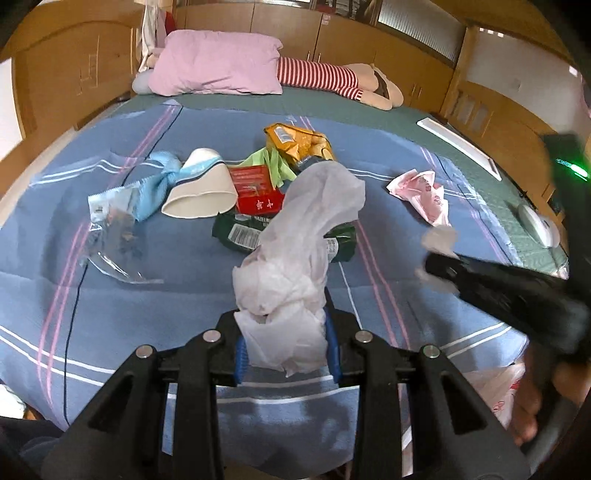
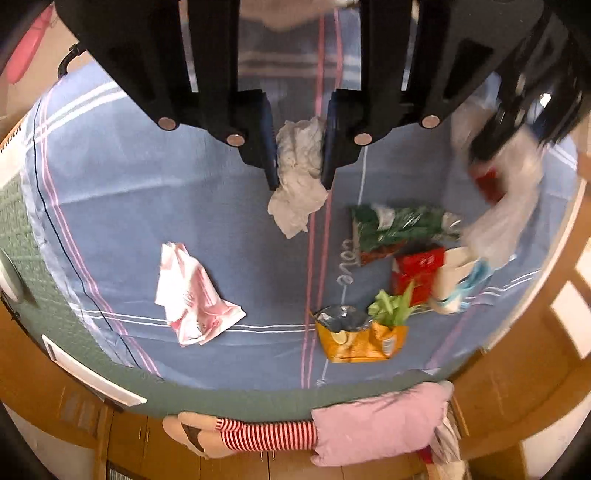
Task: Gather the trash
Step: 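Carry both tools over the bin bag and open them to drop the items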
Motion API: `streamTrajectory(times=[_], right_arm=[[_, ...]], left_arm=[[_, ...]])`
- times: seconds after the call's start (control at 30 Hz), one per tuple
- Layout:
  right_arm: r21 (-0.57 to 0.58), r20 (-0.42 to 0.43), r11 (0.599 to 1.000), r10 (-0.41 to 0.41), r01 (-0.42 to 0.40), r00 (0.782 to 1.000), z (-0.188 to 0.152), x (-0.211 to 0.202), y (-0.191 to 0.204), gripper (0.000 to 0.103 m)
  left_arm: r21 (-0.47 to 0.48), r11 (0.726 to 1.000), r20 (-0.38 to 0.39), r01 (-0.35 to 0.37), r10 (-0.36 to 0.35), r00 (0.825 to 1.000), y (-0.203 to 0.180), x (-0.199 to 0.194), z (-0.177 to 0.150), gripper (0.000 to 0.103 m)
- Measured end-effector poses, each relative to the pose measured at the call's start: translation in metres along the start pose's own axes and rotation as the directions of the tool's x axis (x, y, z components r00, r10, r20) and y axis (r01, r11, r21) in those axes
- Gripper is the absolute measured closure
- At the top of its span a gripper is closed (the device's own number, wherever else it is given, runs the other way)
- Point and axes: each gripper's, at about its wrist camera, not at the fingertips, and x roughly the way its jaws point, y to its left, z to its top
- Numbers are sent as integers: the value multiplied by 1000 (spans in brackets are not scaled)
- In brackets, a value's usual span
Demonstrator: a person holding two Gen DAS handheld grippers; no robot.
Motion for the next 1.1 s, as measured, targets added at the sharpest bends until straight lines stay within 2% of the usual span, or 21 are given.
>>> streamTrajectory(times=[0.13, 0.23, 0.33, 0.47, 0.57, 0.67, 0.73, 0.83, 0.9, 1.1], right_arm=[[-8, 7, 1000, -20, 20, 1000, -16, -20, 2, 79], [15, 33, 1000, 21, -22, 999, -18, -41, -2, 79], [-2, 106, 999, 47, -47, 993, -21, -83, -3, 79], [-34, 188, 997, 77, -72, 979, -36, -143, -9, 79], [-43, 228, 997, 77, -69, 971, -58, -185, -20, 79], [-41, 247, 997, 72, -64, 966, -81, -220, -32, 79], [-31, 249, 998, 52, -46, 967, -92, -233, -38, 79], [-27, 241, 1000, 14, -8, 970, -101, -245, -46, 79], [-17, 239, 1000, 4, 0, 971, -101, -248, -51, 79], [-12, 227, 1000, 9, -7, 974, -105, -248, -55, 79]], left_arm=[[25, 1000, -10, 6, -6, 1000, -3, -1, -3, 72], [42, 999, -6, 27, -27, 1000, -6, -7, -4, 74], [72, 997, 71, -18, 13, 997, -13, -42, -4, 74], [127, 992, 127, -5, -11, 992, -32, -97, -12, 74], [141, 987, 123, 80, -97, 988, -42, -137, -21, 74], [123, 973, 81, 193, -204, 976, -46, -165, -30, 74], [118, 967, 65, 225, -233, 970, -50, -180, -35, 73], [152, 964, 71, 219, -231, 970, -62, -194, -38, 73], [167, 963, 70, 209, -223, 972, -68, -195, -40, 73], [182, 948, 21, 262, -270, 963, -80, -192, -44, 73]])
